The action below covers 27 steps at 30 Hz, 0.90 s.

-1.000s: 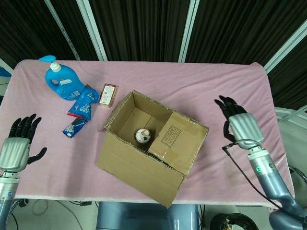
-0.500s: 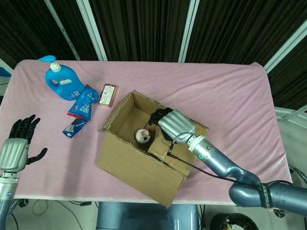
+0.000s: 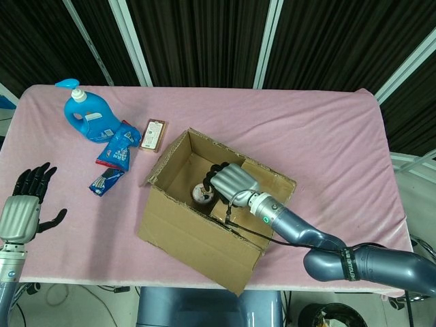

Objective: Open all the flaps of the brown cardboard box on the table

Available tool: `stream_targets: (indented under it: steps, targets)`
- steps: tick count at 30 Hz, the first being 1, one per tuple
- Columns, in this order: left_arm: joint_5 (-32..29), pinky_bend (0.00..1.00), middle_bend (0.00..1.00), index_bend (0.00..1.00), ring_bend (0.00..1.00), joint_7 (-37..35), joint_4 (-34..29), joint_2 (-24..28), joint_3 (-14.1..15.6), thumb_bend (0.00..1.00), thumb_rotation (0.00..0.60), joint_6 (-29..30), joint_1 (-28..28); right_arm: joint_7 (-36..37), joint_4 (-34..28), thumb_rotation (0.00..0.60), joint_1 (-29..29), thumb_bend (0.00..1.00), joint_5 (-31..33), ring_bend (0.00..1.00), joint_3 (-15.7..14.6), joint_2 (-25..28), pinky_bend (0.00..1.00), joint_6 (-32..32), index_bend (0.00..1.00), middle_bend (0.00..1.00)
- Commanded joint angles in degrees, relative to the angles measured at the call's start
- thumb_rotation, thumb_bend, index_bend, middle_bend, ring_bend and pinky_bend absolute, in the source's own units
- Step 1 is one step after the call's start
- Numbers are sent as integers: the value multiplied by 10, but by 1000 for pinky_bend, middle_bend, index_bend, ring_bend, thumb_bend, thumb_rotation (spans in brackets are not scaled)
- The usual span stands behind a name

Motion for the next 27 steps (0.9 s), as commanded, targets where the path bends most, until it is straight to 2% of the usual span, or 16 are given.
stream_targets:
  steps: [1,13,19,27]
  targets:
    - [1,0,0,0,0,-1,0,0,-1,242,600,-2,1,-6,4,600,6,1000,0,229,-9,2,285,-1,484,422]
    - [11,0,0,0,0,-2,1,-1,-8,243,600,-2,3,-43,3,600,22,1000,-4,231,-45,21,282,-1,615,533]
    - [11,0,0,0,0,-6,3,-2,-11,243,600,-3,5,-55,-12,600,27,1000,-2,242,-50,35,281,10,639,567]
    - [14,0,0,0,0,-7,3,-3,-15,243,600,-5,6,-78,-52,600,44,1000,11,243,-45,79,281,22,639,569]
